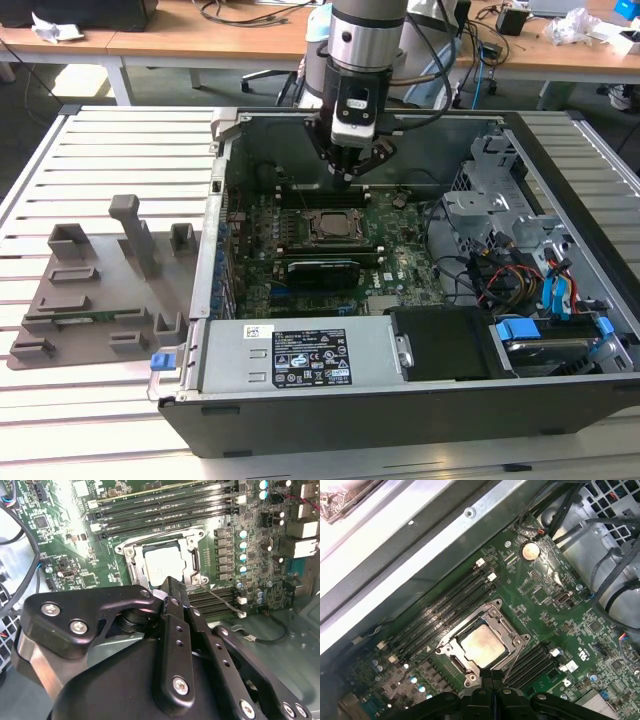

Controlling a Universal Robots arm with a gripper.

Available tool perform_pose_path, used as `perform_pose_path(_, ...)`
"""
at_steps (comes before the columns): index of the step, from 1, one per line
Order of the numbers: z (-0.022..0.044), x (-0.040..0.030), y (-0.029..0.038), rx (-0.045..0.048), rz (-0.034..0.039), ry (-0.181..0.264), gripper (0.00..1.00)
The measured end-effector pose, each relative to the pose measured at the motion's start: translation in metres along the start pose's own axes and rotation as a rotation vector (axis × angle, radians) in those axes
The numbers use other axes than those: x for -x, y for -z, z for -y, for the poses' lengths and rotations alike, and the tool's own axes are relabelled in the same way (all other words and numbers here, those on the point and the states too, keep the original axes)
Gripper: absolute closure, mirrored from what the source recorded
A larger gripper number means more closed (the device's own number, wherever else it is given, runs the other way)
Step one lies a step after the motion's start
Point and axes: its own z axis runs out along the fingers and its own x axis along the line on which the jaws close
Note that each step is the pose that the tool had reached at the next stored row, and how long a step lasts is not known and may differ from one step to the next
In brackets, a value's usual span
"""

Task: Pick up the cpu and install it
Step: 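Install the first cpu locking lever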

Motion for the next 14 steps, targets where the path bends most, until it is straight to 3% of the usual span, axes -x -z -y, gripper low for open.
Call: perform_pose_path(14, 0.0000, 0.0000, 0.0000, 0.0025, 0.0110, 0.136, 0.89)
